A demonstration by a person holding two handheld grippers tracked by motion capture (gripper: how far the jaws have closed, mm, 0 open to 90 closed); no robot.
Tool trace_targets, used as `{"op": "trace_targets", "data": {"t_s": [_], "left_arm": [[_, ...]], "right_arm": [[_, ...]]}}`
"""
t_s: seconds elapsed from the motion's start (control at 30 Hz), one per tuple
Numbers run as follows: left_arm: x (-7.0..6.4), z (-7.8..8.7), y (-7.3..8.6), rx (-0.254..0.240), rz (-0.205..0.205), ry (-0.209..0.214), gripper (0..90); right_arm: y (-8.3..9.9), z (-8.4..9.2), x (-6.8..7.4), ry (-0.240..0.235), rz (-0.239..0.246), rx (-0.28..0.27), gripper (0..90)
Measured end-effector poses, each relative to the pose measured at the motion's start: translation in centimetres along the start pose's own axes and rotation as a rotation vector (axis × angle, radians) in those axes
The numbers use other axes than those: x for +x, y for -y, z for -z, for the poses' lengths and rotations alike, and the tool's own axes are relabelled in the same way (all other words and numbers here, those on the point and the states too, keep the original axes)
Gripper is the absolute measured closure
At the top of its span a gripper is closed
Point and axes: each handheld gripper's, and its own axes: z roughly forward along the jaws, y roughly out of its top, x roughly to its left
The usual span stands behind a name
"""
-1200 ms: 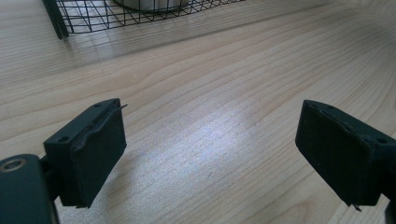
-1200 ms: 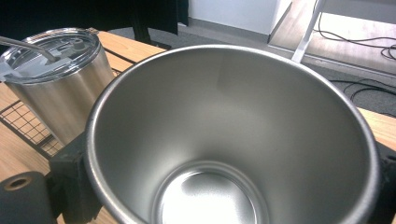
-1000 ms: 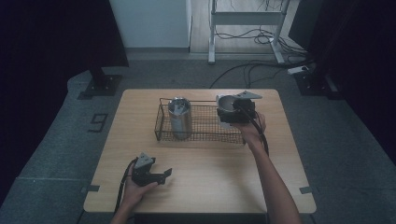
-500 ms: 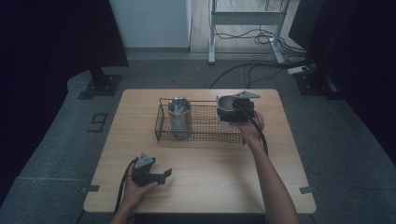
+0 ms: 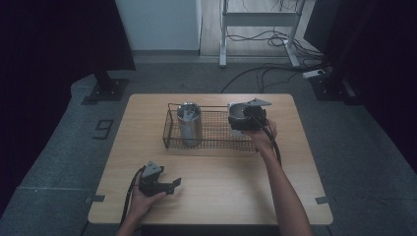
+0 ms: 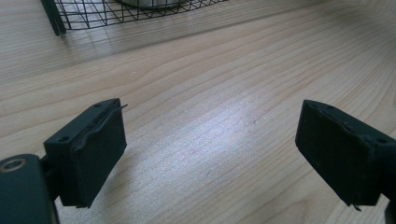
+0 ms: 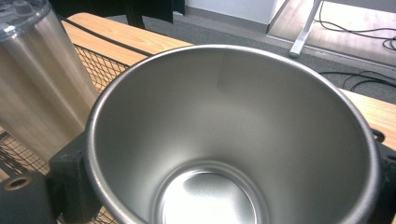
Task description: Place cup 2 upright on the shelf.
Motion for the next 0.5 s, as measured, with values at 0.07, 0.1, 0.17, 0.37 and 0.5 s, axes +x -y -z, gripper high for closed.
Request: {"op": "trace_targets", "data": {"t_s": [0.07, 0.1, 0.17, 0.37, 0.5], "left_arm": [[-0.01, 0.00, 0.00, 0.000, -0.001, 0.000, 8.9], [-0.01, 0.00, 0.00, 0.000, -0.001, 0.000, 8.9], [-0.01, -0.01, 0.00, 0.000, 0.000, 0.000, 8.9], [-0.02, -0.01, 0.00, 0.002, -0.002, 0.001, 8.9], [-0.02, -0.01, 0.00, 0.001, -0.002, 0.001, 8.9]], "right_arm": [[0.19, -0.22, -0.04, -0.002, 0.000, 0.002, 7.1], [0.25, -0.29, -0.05, -0.003, -0.001, 0.008, 7.0], [0.38, -0.46, 0.00, -0.007, 0.003, 0.010, 7.0], [0.64, -0.73, 0.06, -0.007, 0.001, 0.015, 7.0], [0.76, -0.84, 0.07, -0.009, 0.000, 0.018, 7.0]]}}
